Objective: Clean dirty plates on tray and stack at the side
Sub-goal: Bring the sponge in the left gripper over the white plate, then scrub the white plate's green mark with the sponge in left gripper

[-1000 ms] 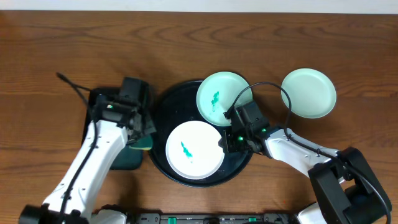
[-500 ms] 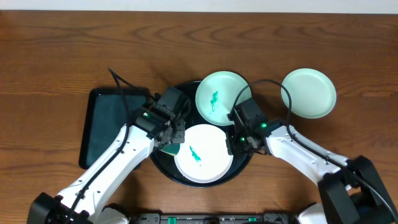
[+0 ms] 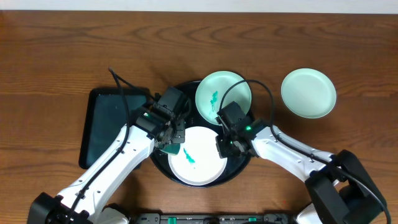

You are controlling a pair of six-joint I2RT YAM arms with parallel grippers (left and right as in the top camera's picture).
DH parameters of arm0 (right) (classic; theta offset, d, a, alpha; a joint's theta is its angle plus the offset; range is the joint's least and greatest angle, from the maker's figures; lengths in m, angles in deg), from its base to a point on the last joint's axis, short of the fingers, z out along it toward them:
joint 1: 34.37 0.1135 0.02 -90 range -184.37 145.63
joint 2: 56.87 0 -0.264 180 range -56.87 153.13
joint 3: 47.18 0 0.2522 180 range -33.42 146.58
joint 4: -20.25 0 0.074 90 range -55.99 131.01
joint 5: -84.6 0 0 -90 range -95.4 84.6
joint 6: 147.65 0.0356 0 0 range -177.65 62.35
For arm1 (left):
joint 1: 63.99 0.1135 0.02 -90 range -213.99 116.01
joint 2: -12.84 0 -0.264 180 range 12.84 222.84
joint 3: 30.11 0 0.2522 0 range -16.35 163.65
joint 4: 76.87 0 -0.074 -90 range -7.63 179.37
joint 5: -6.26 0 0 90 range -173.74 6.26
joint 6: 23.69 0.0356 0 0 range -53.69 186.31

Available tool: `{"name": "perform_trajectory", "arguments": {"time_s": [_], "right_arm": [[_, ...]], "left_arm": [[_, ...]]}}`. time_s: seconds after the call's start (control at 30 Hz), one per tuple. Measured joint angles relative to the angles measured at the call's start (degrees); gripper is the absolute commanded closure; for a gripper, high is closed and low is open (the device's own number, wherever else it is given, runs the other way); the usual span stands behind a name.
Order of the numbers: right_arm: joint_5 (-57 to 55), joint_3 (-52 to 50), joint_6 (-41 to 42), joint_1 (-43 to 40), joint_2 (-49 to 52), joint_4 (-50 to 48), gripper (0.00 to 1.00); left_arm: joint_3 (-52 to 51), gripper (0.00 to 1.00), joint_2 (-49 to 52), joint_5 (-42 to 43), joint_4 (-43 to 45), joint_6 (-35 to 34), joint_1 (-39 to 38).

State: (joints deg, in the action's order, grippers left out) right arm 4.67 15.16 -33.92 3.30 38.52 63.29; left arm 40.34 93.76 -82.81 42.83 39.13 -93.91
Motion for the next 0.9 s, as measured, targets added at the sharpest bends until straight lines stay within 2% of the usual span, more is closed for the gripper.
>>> {"name": "perform_trajectory", "arguments": {"time_s": [0.27,0.5,0.63,0.9], "right_arm": [[0.0,0.2,1.3,0.7,0.5,-1.7,0.99],[0.9,0.2,1.6,0.0,0.7,-2.1,0.99],[1.5,0.2,1.6,-0.2,0.7,-2.2,0.99],[1.9,0.2,1.6,-0.3,0.8,-2.8,0.99]], "left_arm": [[0.0,0.93,2.6,0.1,0.6,-0.2,-4.0],[0.0,0.93,9.9,0.5,1.0,-8.9,-9.2],[-0.6,0.93,11.8,2.4,6.1,-12.6,-9.2],[-2.0,0.93,11.8,10.7,14.9,-13.2,-9.2]]}}
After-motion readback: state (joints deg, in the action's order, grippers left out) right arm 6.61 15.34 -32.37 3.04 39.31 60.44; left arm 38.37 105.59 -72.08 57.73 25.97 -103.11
